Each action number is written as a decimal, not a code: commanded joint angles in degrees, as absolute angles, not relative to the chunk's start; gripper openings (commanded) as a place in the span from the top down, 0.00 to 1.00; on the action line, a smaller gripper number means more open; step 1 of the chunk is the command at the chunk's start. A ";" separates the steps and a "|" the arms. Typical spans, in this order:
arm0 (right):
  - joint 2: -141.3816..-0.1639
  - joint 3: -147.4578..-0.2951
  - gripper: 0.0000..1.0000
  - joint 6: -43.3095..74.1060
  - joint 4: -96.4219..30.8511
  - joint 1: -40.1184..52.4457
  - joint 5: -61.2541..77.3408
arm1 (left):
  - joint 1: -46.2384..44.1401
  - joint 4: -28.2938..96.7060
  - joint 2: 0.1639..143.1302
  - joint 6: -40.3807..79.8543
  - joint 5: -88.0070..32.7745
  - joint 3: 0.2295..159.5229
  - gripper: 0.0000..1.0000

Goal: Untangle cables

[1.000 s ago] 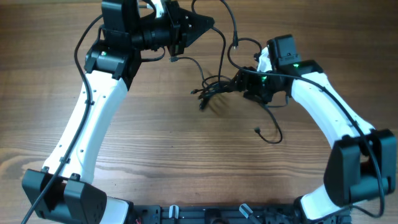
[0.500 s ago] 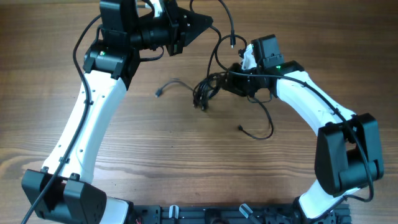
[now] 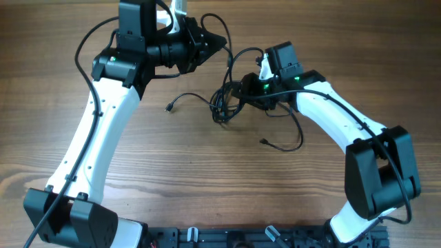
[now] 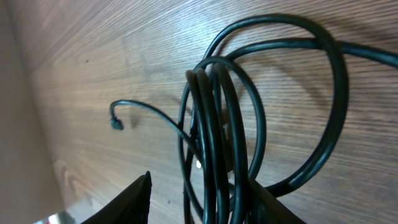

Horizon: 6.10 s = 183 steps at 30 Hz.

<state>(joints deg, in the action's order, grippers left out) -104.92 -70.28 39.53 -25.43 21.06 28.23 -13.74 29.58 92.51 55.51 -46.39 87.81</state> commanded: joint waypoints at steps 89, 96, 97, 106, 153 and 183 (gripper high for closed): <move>-104.31 -74.50 0.38 15.49 -42.11 16.60 24.86 | 3.46 54.28 96.44 1.06 -26.20 75.64 0.87; -106.96 -74.35 0.54 22.72 -43.72 20.08 24.91 | 3.46 52.69 96.44 12.25 -26.11 75.64 0.86; -106.96 -74.35 0.59 22.68 -43.53 20.08 24.82 | 3.46 52.21 96.44 13.82 -26.11 75.64 0.85; -107.04 -74.35 0.96 22.46 -33.91 20.08 27.18 | 3.46 49.21 96.44 15.92 -26.06 75.64 0.85; -89.43 -76.40 0.96 45.43 -15.44 21.67 65.65 | 3.46 49.23 96.44 15.90 -25.85 75.64 0.82; -86.26 -124.14 0.96 27.40 -52.58 -7.90 23.86 | 3.49 49.52 96.44 15.86 -19.62 75.64 0.81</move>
